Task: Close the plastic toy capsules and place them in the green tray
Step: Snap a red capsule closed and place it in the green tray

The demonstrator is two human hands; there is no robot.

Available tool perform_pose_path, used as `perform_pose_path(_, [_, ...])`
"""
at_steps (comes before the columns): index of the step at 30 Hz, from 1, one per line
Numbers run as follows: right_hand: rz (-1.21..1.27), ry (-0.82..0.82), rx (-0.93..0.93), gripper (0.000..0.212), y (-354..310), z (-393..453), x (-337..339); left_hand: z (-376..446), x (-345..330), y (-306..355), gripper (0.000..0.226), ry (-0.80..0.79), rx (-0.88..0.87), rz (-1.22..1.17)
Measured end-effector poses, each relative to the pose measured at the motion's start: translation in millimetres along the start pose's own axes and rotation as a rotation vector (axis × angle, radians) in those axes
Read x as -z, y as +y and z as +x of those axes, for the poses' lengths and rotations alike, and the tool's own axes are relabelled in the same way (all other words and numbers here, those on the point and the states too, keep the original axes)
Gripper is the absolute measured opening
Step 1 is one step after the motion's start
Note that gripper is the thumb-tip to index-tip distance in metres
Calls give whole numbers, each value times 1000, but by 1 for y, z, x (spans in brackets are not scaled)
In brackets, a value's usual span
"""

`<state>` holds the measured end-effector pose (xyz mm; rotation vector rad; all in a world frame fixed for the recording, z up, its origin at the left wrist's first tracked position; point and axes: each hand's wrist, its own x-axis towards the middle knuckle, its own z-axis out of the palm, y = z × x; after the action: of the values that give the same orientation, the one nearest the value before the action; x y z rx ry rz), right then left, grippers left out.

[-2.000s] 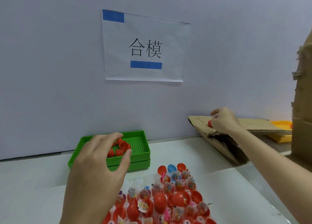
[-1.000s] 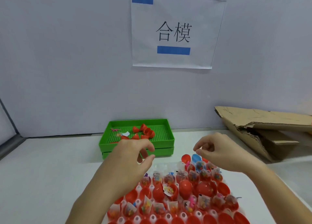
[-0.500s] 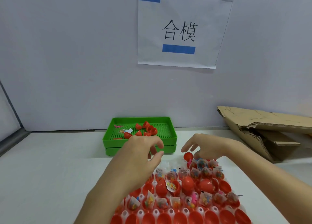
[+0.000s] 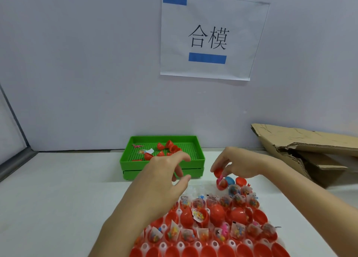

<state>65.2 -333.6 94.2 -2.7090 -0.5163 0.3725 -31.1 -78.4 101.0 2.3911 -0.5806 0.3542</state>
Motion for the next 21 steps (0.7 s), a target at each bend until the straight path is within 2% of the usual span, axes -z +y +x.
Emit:
perform_pose_path(4, [65,138,26,25,-16,-16,14,0,-2,4,33,1,30,-69])
perform_pose_path(9, [198,291,86,16,-52,-45,20,0,-9,14,60,0,127,-186])
perform_pose_path(11, [241,348,111,15,-66,-55,15,1,-9,17,62,16,177,-229])
perform_pose_path(15, [286,447,123,13,-81,-67,1,3,-8,21,45,118,231,-459])
perform_pose_path(21, [320,561,142,14,-86,-76,-2,4,-5,27,19,186,188,-696])
